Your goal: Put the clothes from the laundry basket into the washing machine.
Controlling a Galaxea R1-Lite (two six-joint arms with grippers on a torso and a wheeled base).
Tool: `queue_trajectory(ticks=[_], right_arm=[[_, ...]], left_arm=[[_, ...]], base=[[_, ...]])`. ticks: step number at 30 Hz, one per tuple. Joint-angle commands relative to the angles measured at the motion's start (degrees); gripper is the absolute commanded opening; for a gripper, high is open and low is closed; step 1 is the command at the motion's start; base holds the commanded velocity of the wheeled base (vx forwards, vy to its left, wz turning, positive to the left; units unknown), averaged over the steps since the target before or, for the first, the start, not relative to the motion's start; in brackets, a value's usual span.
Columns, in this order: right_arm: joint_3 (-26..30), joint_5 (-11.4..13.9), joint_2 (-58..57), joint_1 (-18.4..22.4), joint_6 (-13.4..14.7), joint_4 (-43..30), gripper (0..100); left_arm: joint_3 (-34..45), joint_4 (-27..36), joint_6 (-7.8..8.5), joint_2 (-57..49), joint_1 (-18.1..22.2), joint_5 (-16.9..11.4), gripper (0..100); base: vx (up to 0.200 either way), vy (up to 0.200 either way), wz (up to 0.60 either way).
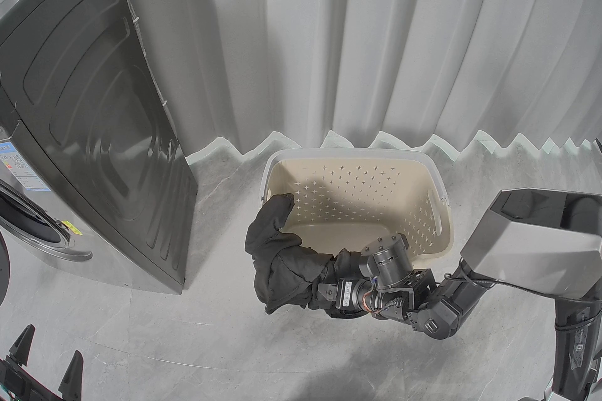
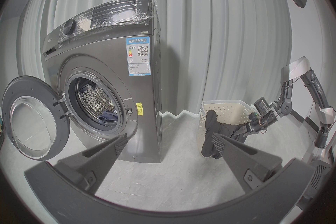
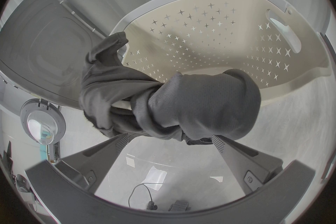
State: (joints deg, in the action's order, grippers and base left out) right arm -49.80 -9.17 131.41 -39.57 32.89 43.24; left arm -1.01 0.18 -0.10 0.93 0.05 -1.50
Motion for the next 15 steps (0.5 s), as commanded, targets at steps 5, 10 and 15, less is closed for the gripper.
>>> queue_trajectory(ticks=[5,10,15], right_arm=[[-2.23,-0.76,2.09,1.25,-0.02,0.09,100],[-3.02,-1.82,2.0,1.34,0.86,0.09,0],[-2.94,-1.82,2.0,1.25,1.21,0.09,0]], left_arm=[[0.84,-0.01,-0.08,-0.93,-0.05,0.01,100],[0.84,-0.01,-0.08,-0.93,0.04,0.01,100],[0.84,-0.01,-0.08,-0.93,0.04,0.01,100]], base=[[0.0,0.0,0.0],[0.0,0.0,0.0],[0.0,0.0,0.0]])
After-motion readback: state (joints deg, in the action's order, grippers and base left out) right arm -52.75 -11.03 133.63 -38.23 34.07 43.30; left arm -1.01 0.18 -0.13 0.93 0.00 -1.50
